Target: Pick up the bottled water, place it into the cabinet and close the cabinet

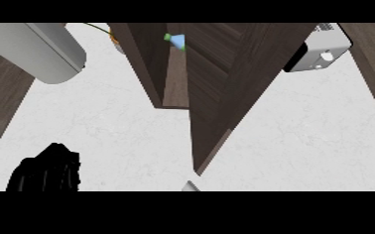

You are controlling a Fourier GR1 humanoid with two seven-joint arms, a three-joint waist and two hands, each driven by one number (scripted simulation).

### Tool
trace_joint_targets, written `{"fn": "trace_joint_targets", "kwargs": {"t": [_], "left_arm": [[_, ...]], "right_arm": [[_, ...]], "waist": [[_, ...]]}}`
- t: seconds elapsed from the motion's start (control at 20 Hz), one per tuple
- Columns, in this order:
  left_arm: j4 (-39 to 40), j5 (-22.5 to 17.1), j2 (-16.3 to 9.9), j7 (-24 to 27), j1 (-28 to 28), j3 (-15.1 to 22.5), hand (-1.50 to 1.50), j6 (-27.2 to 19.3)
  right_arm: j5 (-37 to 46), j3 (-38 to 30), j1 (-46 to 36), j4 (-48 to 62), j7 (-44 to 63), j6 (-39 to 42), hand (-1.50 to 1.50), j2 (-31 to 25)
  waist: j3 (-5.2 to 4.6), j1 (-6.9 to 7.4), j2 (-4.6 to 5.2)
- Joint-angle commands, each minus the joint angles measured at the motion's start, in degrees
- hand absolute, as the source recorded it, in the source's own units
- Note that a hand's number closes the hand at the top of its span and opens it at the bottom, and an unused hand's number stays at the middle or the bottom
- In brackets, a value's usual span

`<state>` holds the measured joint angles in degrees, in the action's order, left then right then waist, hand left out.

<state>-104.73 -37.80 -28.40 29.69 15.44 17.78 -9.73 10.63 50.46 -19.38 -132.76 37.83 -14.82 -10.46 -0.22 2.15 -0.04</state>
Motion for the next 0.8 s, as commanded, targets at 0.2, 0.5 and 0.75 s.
{"fn": "trace_joint_targets", "kwargs": {"t": [0.2,0.5,0.75], "left_arm": [[-0.9,-2.5,-3.8,1.2,4.5,-4.3,1.5,6.0],[-0.3,-1.6,-3.7,3.2,6.8,-6.0,1.5,8.3],[-3.4,-3.6,-4.9,2.1,10.4,-7.9,1.5,11.1]], "right_arm": [[-7.3,-11.9,-17.5,21.5,-1.4,-9.1,1.5,10.2],[-22.6,-23.4,-22.7,36.6,-8.4,-0.6,1.5,10.4],[-27.4,-30.8,-25.5,50.6,-16.5,7.1,1.5,9.8]], "waist": [[0.12,0.91,0.44],[0.23,0.07,0.63],[0.25,-0.23,0.43]]}}
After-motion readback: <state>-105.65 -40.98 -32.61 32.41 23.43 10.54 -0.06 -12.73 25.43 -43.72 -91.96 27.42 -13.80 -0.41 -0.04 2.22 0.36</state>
